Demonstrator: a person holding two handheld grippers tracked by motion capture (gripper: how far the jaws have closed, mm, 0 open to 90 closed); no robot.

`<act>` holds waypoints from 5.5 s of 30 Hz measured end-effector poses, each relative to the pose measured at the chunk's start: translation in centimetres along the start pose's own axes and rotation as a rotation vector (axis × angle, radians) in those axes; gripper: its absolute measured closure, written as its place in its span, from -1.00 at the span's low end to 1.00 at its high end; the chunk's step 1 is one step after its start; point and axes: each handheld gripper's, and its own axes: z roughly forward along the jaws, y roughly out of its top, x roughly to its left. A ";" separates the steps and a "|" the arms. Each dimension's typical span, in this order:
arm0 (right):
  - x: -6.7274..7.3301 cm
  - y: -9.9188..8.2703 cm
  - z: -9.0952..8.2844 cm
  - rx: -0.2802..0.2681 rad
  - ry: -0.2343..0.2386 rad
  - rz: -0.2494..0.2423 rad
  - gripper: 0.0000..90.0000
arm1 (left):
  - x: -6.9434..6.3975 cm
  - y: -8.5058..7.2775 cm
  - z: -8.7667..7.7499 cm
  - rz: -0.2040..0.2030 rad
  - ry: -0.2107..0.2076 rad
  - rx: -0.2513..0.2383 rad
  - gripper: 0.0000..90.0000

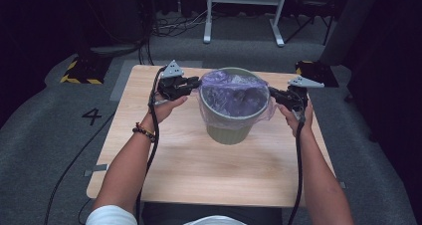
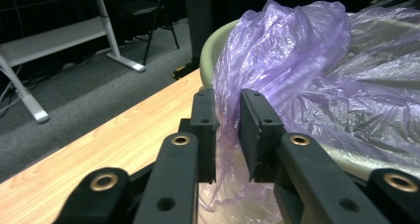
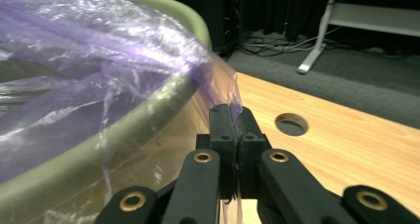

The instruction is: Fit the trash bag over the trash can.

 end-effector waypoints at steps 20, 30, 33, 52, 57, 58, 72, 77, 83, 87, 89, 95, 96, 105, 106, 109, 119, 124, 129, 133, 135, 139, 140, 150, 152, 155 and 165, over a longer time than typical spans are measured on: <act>0.5 -0.7 1.4 0.021 0.075 -0.002 1.00 | 1.0 -1.5 3.0 -0.106 -0.035 0.020 1.00; 0.9 -1.6 -0.2 0.019 0.146 -0.028 1.00 | 0.1 -2.1 1.6 -0.052 -0.101 0.043 1.00; 1.3 -1.9 -0.9 0.019 0.163 -0.054 1.00 | -0.3 -2.3 0.9 -0.034 -0.114 0.042 0.99; 0.7 -1.5 0.3 0.021 0.064 0.006 0.99 | -0.2 -2.0 2.0 -0.007 0.004 0.069 0.91; 0.6 -1.9 1.1 0.060 0.070 0.031 0.99 | -0.2 -2.2 2.8 -0.013 0.010 0.112 0.92; 0.6 -2.2 1.3 0.070 0.070 0.027 0.99 | -0.1 -2.5 3.1 -0.019 0.012 0.129 0.92; 0.7 -4.1 1.4 0.167 0.116 0.023 0.97 | -0.4 -5.1 3.4 -0.017 -0.039 0.222 1.00; 0.8 -4.8 1.2 0.173 0.135 0.025 0.98 | -1.0 -5.9 2.8 -0.017 -0.061 0.211 1.00; 0.8 -6.3 0.4 0.175 0.144 0.024 0.97 | -2.2 -7.3 1.4 0.006 -0.087 0.204 1.00; 0.7 -6.4 -0.1 0.160 0.150 0.025 0.92 | -2.6 -7.7 0.8 0.013 -0.095 0.203 1.00; 0.7 -6.5 -0.4 0.160 0.140 0.023 0.83 | -3.0 -8.0 0.3 0.022 -0.098 0.200 1.00; 0.6 -6.5 -2.1 0.111 0.123 0.000 0.39 | -3.9 -8.5 -1.4 0.026 -0.108 0.176 0.87; 0.6 -6.4 -2.5 0.100 0.115 -0.013 0.31 | -4.0 -8.5 -1.8 0.027 -0.101 0.169 0.76; 0.8 -5.2 -5.7 0.014 0.102 -0.078 0.04 | -4.7 -7.4 -4.9 0.025 -0.086 0.069 -0.18; 0.8 -5.1 -5.9 0.007 0.100 -0.078 0.04 | -4.5 -7.1 -5.3 0.018 -0.083 0.040 -0.18; 0.8 -4.4 -6.8 -0.027 0.091 -0.083 0.04 | -4.1 -6.1 -6.5 -0.001 -0.070 -0.032 -0.37; 0.8 -2.8 -7.2 -0.072 0.093 -0.077 0.00 | -2.0 -2.2 -6.3 -0.052 -0.081 -0.149 -0.51; 1.0 -2.6 -7.1 -0.078 0.072 -0.087 -0.01 | -1.4 -0.5 -4.3 -0.040 -0.029 -0.116 -0.18; 1.4 -3.2 -7.8 -0.075 0.082 -0.135 -0.05 | -0.9 -0.7 -2.5 -0.031 -0.024 -0.073 0.32; 1.8 -4.1 -8.5 -0.077 0.133 -0.180 -0.12 | -1.0 -0.9 -1.7 -0.016 -0.025 -0.048 0.55; 2.6 -4.9 -9.1 -0.076 0.187 -0.236 -0.20 | -1.1 -1.0 -1.2 -0.001 -0.032 -0.035 0.67; 3.9 -5.8 -9.1 -0.085 0.237 -0.266 -0.33 | -1.4 -1.1 -0.5 0.019 -0.035 -0.024 0.89; 4.3 -6.0 -9.0 -0.083 0.241 -0.278 -0.35 | -1.4 -1.2 -0.4 0.015 -0.039 -0.027 0.93; 6.9 -6.6 -6.5 -0.040 0.167 -0.343 0.21 | -0.9 -1.9 0.3 0.012 -0.054 -0.021 1.00; 6.9 -6.7 -6.1 -0.027 0.158 -0.349 0.57 | -0.8 -2.1 0.5 0.003 -0.060 -0.026 1.00; 6.8 -7.0 -6.0 -0.034 0.190 -0.355 0.97 | -0.7 -2.3 0.7 0.004 -0.058 -0.015 1.00; 5.5 -8.7 -5.6 0.009 0.225 -0.314 1.00 | -1.0 -3.7 2.4 0.021 -0.055 0.060 1.00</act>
